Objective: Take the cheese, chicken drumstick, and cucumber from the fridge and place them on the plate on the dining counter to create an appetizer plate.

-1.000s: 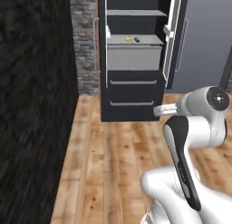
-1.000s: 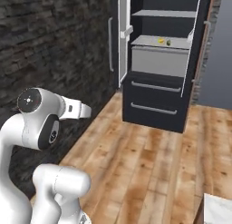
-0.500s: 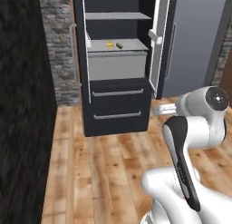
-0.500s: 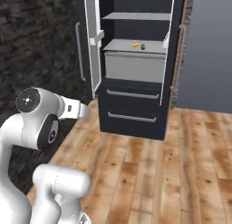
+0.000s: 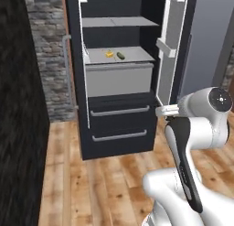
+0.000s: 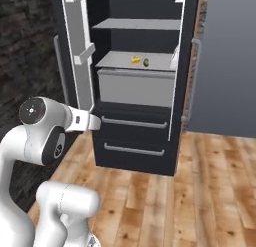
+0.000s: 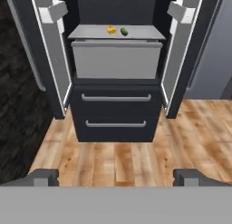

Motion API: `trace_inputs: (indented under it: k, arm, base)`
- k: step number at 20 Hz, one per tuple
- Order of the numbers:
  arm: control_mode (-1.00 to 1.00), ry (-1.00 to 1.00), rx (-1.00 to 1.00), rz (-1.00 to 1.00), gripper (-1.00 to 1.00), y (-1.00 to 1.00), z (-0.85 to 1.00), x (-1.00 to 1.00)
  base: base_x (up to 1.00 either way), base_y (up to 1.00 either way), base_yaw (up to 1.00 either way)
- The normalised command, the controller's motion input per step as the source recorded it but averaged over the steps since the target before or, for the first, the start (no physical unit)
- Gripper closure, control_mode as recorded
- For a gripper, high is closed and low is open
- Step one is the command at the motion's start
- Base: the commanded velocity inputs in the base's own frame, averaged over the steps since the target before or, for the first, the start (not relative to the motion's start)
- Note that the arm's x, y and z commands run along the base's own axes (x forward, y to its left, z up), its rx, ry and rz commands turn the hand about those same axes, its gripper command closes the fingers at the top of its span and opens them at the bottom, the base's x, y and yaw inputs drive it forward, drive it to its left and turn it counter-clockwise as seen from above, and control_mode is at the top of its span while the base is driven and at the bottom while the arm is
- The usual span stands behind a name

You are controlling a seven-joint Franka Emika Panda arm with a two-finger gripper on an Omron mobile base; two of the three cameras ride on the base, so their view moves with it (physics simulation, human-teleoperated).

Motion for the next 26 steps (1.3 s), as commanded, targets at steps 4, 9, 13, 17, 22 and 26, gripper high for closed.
trace_inputs:
  k: [4,9,13,17,22,26]
  arm:
    - [1.00,0.00,0.00,0.00,-1.00,0.00,0.00,0.00]
    - [1.00,0.00,0.00,0.00,-1.00,0.00,0.00,0.00]
    - [1.00,0.00,0.00,0.00,-1.00,0.00,0.00,0.00]
    - [1.00,0.00,0.00,0.00,-1.00,0.00,0.00,0.00]
    - [1.00,0.00,0.00,0.00,-1.00,0.00,0.00,0.00]
    - [1.00,0.00,0.00,0.00,-1.00,0.00,0.00,0.00]
  base:
    - [1.00,-0.09,0.00]
    - [0.91,-0.08,0.00]
    - [0.79,-0.11,-0.01]
    - [0.76,-0.05,0.00]
    - [0.67,-0.01,-0.02]
    - [0.73,-0.07,-0.03]
